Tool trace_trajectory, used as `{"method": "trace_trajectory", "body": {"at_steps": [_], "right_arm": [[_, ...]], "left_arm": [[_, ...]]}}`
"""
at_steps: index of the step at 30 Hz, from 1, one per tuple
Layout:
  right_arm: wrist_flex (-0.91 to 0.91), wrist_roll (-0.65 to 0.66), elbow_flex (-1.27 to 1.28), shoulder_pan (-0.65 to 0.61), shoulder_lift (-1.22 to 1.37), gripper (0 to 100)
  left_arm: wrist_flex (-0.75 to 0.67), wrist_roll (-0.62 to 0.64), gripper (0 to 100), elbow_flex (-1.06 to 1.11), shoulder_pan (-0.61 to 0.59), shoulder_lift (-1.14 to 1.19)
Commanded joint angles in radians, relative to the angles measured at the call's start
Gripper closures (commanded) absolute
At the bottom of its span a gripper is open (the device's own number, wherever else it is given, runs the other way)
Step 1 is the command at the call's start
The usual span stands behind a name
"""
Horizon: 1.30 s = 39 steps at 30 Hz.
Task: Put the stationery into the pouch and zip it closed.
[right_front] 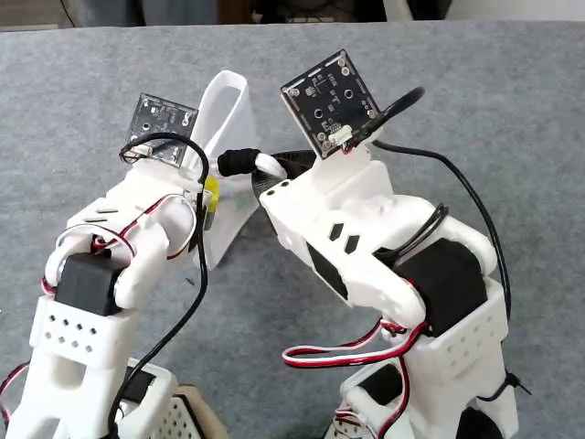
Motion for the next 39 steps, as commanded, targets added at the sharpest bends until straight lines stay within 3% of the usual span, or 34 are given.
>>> {"method": "trace_trajectory", "body": {"at_steps": [1, 19, 22, 31, 39], "right_arm": [[-0.002, -0.012, -0.036, 0.012, -0.002, 98.6], [0.0, -0.012, -0.036, 0.044, -0.002, 98.6], [0.0, -0.012, -0.036, 0.044, -0.002, 98.6], [-0.003, -0.005, -0.038, 0.046, -0.002, 98.6], [-0.074, -0.002, -0.036, 0.104, 0.004, 98.6]], "left_arm": [[-0.012, 0.014, 88, -0.054, -0.021, -0.011], [-0.006, 0.011, 89, -0.091, -0.004, -0.009], [-0.009, 0.009, 98, -0.093, 0.008, -0.009], [-0.002, 0.008, 97, -0.093, 0.008, -0.009], [0.141, -0.115, 97, -0.102, 0.128, -0.06]]}}
